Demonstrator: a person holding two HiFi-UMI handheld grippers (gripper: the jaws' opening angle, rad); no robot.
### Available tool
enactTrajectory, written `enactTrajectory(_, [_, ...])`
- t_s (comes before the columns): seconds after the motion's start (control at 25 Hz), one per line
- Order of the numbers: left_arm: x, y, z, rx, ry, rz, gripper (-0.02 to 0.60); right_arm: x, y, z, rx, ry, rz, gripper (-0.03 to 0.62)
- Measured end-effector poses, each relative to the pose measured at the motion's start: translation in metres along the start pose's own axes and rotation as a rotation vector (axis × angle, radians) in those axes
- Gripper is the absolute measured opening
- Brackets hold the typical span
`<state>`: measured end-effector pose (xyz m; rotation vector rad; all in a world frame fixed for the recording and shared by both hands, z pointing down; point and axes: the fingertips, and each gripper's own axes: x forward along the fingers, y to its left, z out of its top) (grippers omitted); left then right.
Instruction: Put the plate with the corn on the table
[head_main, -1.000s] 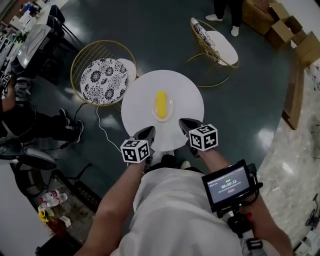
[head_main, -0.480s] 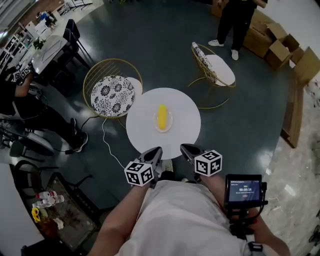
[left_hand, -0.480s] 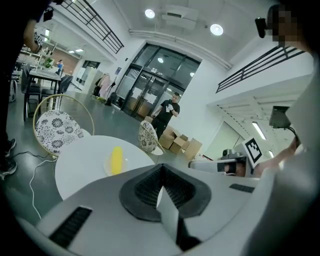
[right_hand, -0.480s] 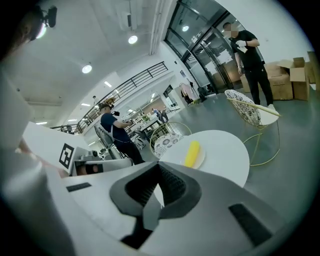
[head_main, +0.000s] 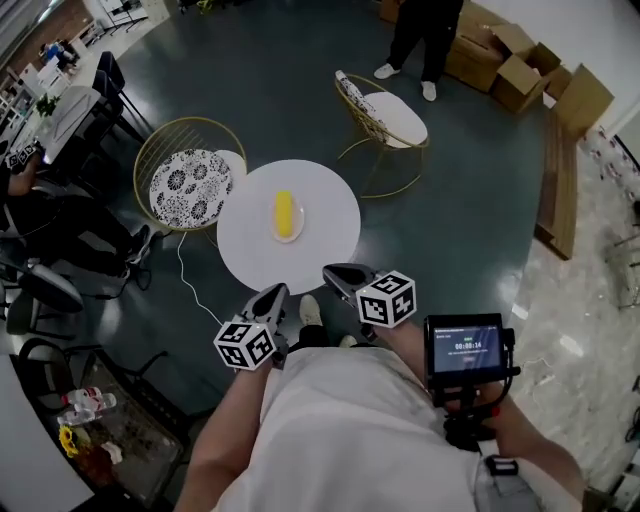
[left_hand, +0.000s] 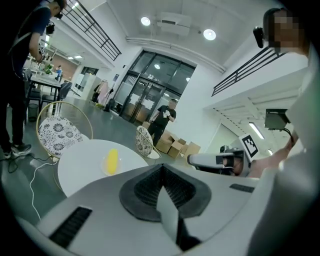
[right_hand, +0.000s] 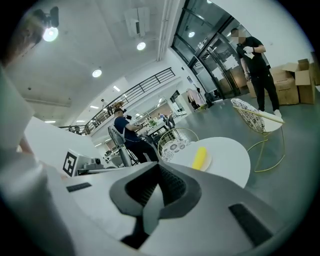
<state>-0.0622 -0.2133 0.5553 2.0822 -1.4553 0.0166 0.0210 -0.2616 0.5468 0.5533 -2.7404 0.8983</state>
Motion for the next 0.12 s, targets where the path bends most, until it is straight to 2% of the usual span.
enactTrajectory(0.12, [-0.0089,-0.0023,-0.0069,-0.004,-0.011,0.026,0.008,-0.0052,0.0071,-0.0064,-0.002,-0.001,0.023,0.008])
